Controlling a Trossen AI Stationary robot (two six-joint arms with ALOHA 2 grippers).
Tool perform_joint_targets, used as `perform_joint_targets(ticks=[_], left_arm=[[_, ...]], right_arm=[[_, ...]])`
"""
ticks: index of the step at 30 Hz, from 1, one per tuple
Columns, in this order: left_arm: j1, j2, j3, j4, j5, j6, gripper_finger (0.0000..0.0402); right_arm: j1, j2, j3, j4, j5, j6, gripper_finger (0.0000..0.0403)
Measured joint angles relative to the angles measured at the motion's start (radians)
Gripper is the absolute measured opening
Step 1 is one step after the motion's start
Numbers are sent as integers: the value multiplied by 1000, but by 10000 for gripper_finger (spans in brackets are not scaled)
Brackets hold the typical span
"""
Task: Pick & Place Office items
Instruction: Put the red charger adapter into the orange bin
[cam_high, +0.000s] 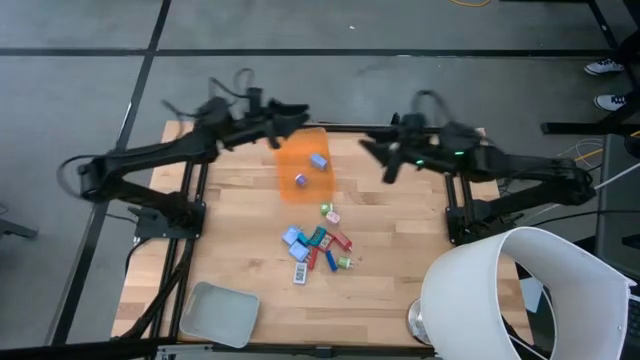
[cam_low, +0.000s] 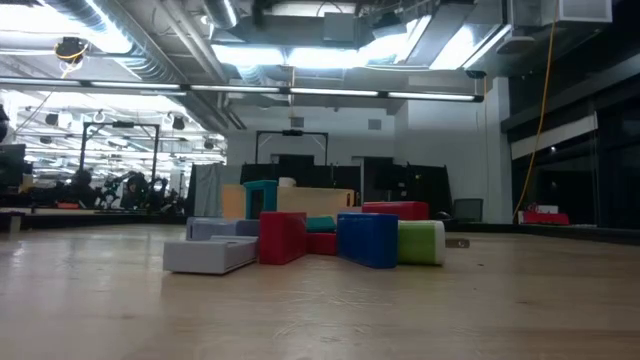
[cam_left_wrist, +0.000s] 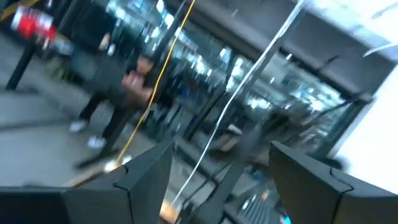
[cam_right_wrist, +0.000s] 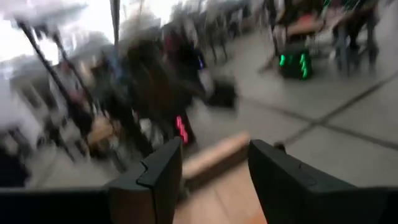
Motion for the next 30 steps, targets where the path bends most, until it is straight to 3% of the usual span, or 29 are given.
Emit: perform_joint_targets(ticks=[5, 8, 13, 16, 24, 30], left_arm=[[-118, -180, 0, -108, -162, 53, 246], [-227, -269, 0, -193, -290, 95, 240], [-426, -364, 0, -366, -530, 174, 237], [-512, -403, 0, -469, -624, 218, 237], [-608, -476, 0, -607, -657, 265, 237], [-625, -501, 0, -717, -641, 272, 237]], right_arm=[[-9, 116, 0, 68, -20, -88, 183], [-8, 170, 0, 134, -49, -38, 183], [-9, 231, 0, 162, -184, 45, 183], [10, 247, 0, 109, -156, 48, 183], [109, 280, 1, -181, 126, 221, 183], [153, 387, 0, -461, 155, 448, 183]])
